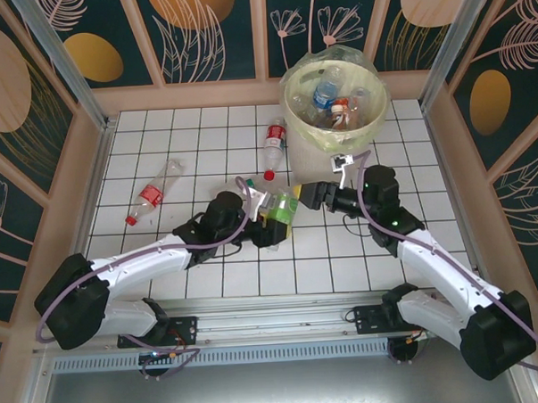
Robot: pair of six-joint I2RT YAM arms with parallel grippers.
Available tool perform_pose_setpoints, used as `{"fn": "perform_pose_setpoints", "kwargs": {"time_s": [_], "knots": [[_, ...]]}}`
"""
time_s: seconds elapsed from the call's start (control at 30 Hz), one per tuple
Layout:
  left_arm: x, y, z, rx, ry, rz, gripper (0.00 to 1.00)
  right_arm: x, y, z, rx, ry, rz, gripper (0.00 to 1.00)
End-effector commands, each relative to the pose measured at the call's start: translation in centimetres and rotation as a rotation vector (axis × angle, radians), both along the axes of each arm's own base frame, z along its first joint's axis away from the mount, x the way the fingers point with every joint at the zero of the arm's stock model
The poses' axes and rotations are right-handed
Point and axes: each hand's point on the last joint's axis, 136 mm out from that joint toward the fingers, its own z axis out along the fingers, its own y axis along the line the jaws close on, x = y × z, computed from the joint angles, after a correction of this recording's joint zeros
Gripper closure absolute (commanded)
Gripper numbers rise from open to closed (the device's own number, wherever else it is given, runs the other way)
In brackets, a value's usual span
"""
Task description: Put the plastic bottles in the bin
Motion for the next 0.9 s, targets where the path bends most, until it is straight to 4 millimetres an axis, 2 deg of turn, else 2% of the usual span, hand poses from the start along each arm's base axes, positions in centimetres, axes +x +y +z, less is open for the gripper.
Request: {"fn": "perform_pose_setpoints", "kwargs": {"time_s": [0.0, 0.2, 0.53, 0.87], "knots": [[-0.2, -1.2, 1.8, -0.065, -0.057, -0.046, 0.45, 0.0, 0.9, 0.7, 0.025, -0.025, 0.029, 0.10], [-0.3, -1.7, 1.7, -0.062, -0.058, -0.047, 0.46, 0.4, 2.0, -0.1, 0.006, -0.002, 0.040, 0.06], [-0.5, -2.3, 1.7, -0.056, -0.068, -0.056, 0.46, 1.0, 3.0, -0.6, 0.006, 0.020, 0.032, 0.14], [-0.4, -2.3, 2.1, -0.065, -0.078, -0.047, 0.46, 1.8, 3.2, -1.2, -0.003, 0.041, 0.003, 0.13]]}}
